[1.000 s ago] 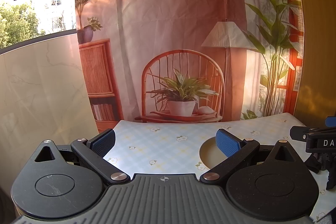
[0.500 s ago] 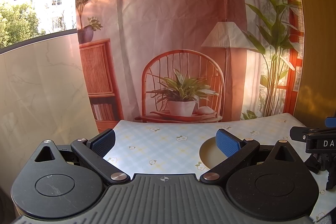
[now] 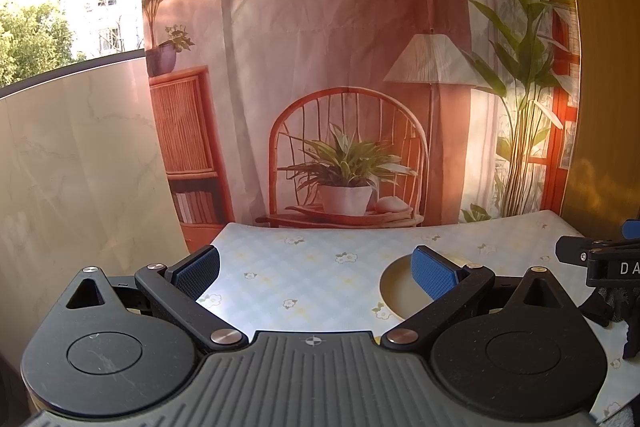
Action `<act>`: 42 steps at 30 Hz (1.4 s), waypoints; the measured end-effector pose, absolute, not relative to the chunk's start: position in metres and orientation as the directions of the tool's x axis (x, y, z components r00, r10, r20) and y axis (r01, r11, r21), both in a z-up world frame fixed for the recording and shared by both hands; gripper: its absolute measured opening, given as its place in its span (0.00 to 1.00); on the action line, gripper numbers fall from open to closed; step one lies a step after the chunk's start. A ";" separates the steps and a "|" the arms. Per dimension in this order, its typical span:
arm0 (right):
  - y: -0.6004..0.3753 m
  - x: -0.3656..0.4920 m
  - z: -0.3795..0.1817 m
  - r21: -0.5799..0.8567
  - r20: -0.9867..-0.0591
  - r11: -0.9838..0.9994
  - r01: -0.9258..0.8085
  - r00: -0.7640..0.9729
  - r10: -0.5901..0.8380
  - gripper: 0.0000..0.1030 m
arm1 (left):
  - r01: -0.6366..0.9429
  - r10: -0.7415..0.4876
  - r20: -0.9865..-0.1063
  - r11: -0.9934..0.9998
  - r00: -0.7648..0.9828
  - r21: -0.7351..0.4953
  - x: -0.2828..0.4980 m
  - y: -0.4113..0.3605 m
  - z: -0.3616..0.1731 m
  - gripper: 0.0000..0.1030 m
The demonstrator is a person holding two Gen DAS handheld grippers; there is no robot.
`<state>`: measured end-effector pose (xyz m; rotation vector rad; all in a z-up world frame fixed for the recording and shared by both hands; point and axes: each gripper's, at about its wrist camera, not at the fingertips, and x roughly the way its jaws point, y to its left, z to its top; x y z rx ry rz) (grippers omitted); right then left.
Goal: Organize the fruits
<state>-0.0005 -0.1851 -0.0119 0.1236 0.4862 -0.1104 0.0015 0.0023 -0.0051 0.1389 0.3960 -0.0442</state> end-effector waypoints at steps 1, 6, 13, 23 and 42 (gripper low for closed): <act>-0.186 0.000 -0.013 0.091 -0.473 0.986 0.140 0.877 -0.081 1.00 | 0.068 -0.014 -0.393 0.990 0.919 0.125 0.003 0.002 -0.007 1.00; -0.191 0.008 -0.023 0.089 -0.481 0.984 0.153 0.872 -0.092 1.00 | 0.066 -0.009 -0.428 0.991 0.904 0.118 0.015 0.000 -0.016 1.00; -0.197 0.017 -0.044 0.121 -0.455 0.984 0.134 0.888 -0.065 1.00 | 0.035 0.016 -0.478 0.995 0.878 0.098 0.039 0.004 -0.044 1.00; -0.195 0.038 -0.088 0.092 -0.470 0.988 0.123 0.880 -0.065 1.00 | 0.032 0.023 -0.541 0.995 0.841 0.092 0.074 0.016 -0.085 0.99; -0.213 0.067 -0.152 0.178 -0.509 0.977 0.119 0.861 -0.012 1.00 | 0.036 0.026 -0.530 0.994 0.848 0.106 0.103 0.020 -0.125 0.91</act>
